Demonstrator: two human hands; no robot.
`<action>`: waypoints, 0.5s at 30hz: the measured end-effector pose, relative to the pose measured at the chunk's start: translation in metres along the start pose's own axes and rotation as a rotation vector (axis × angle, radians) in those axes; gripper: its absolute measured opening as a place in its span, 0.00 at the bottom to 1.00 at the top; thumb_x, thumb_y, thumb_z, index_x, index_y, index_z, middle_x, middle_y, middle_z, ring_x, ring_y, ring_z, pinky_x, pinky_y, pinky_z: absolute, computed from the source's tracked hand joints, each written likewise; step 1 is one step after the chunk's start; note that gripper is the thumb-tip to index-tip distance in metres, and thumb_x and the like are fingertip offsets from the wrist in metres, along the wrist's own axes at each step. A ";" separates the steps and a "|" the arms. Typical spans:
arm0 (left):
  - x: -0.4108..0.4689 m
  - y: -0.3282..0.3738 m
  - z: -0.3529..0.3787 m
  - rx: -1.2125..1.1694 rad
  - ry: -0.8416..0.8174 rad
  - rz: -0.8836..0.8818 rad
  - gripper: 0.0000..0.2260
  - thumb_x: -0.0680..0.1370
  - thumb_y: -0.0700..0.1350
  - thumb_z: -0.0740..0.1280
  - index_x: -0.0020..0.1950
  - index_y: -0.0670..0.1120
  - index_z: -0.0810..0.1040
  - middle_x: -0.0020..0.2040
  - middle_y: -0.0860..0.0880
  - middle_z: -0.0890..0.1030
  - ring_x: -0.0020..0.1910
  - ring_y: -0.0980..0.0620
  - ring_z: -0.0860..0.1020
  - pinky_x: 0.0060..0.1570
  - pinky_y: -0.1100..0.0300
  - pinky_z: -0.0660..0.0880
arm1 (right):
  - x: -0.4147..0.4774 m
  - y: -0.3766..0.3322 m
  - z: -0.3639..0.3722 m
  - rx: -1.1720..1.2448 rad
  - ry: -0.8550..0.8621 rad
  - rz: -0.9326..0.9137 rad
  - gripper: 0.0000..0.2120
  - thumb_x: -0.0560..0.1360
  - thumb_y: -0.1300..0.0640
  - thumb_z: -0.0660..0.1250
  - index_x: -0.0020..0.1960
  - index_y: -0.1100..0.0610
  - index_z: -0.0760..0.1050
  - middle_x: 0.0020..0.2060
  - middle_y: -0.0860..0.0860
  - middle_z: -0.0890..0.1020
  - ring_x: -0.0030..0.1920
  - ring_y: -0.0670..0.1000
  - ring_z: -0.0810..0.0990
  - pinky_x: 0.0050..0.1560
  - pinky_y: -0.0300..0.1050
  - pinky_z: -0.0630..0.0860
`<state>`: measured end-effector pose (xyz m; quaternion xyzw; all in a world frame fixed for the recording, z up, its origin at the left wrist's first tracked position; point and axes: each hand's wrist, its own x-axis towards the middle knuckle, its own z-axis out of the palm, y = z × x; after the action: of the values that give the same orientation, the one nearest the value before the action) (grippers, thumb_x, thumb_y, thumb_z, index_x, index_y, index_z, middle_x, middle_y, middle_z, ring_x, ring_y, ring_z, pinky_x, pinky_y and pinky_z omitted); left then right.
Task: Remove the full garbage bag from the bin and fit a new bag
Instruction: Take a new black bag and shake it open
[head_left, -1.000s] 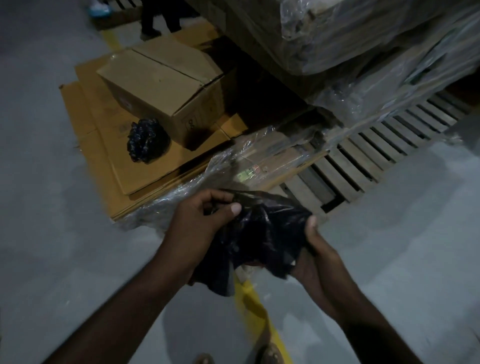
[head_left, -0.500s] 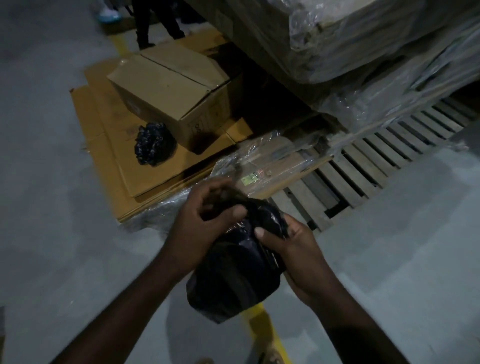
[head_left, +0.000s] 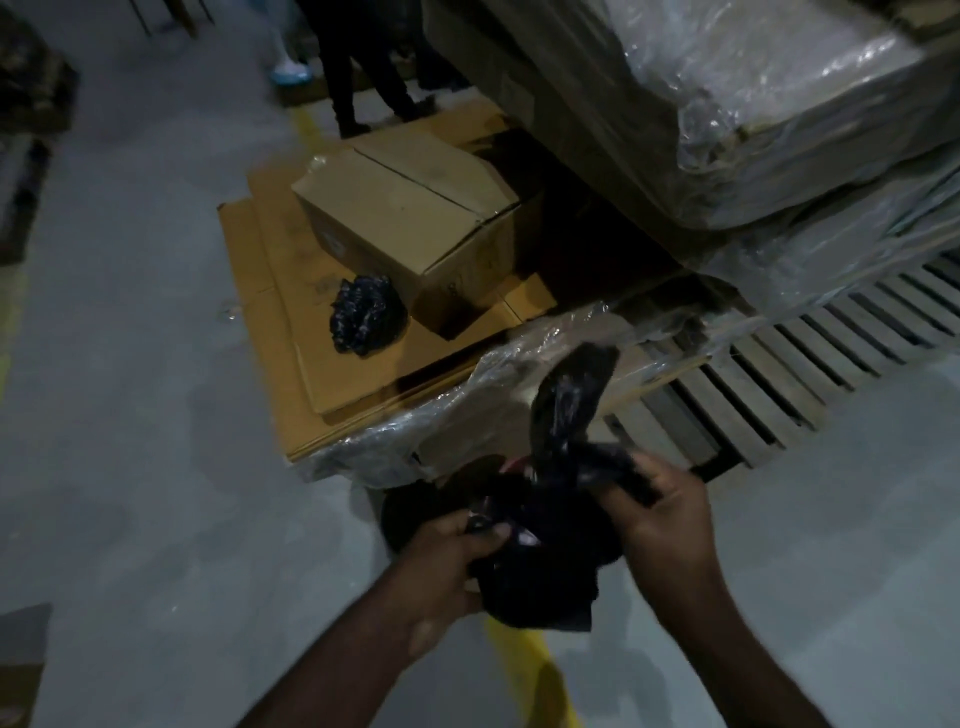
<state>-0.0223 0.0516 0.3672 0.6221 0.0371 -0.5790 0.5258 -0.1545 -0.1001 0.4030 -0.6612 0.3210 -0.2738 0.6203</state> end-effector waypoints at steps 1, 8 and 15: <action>-0.002 0.008 0.001 -0.085 0.032 -0.015 0.10 0.82 0.41 0.69 0.62 0.45 0.85 0.62 0.41 0.86 0.63 0.38 0.82 0.60 0.32 0.80 | -0.005 0.005 0.007 -0.030 -0.054 -0.005 0.22 0.78 0.71 0.70 0.50 0.44 0.88 0.47 0.48 0.89 0.50 0.50 0.88 0.50 0.49 0.86; -0.009 0.045 -0.013 -0.518 -0.006 -0.039 0.20 0.77 0.40 0.65 0.66 0.33 0.81 0.64 0.31 0.82 0.54 0.37 0.81 0.54 0.45 0.77 | -0.015 0.031 0.059 -0.442 -0.236 -0.096 0.06 0.75 0.46 0.75 0.50 0.44 0.89 0.59 0.45 0.83 0.62 0.49 0.79 0.60 0.55 0.79; 0.008 0.054 -0.036 -0.191 0.211 0.328 0.14 0.75 0.40 0.75 0.57 0.54 0.85 0.55 0.46 0.88 0.53 0.41 0.88 0.49 0.37 0.85 | 0.015 0.022 0.095 -0.240 -0.100 0.224 0.29 0.61 0.40 0.75 0.61 0.41 0.74 0.45 0.42 0.86 0.43 0.45 0.86 0.42 0.51 0.84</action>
<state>0.0399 0.0478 0.3860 0.6244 0.0448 -0.4111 0.6627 -0.0748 -0.0512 0.3731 -0.7036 0.3917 -0.1295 0.5786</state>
